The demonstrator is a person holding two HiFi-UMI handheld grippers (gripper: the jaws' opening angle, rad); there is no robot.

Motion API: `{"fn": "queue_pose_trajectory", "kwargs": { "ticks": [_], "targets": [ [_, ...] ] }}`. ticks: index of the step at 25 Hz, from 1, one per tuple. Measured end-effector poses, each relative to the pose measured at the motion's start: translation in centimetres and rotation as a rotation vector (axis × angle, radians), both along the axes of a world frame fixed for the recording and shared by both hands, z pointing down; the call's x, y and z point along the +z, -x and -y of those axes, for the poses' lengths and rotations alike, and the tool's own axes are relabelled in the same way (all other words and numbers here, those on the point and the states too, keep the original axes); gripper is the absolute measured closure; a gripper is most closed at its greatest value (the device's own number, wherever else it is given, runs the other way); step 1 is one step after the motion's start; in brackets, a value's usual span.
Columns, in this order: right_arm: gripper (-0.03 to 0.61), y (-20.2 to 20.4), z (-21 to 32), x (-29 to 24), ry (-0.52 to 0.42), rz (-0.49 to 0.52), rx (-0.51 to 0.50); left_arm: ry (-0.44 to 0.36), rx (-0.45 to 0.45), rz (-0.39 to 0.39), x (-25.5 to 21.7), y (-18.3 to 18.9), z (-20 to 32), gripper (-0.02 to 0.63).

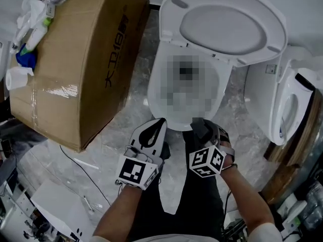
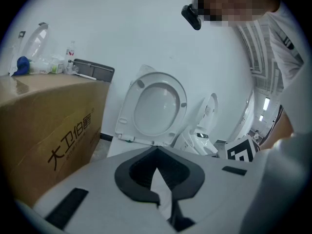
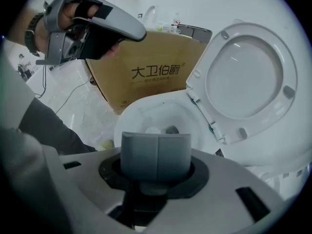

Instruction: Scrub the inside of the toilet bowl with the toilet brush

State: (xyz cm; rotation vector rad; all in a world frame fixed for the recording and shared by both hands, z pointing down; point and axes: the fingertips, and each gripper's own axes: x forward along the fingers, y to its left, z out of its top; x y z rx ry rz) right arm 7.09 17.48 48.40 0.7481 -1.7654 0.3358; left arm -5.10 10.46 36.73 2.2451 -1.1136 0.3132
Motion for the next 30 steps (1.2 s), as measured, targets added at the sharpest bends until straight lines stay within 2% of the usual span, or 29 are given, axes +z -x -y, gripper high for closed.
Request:
{"fn": "queue_pose_trajectory", "kwargs": {
  "ticks": [8,19,30],
  "targets": [
    [0.422,0.9,1.3,3.3,-0.072,0.041,-0.054,0.010,0.013,-0.017,2.6,-1.3,-1.2,0.606],
    [0.422,-0.6,6.3,5.0,-0.172,0.064,-0.047,-0.003,0.010,-0.027,5.4,-3.5,0.1,0.606],
    [0.422,-5.0,10.1,5.4,-0.208,0.018,-0.044,-0.009,0.012,-0.015,6.4,-4.2,1.8,0.606]
  ]
}}
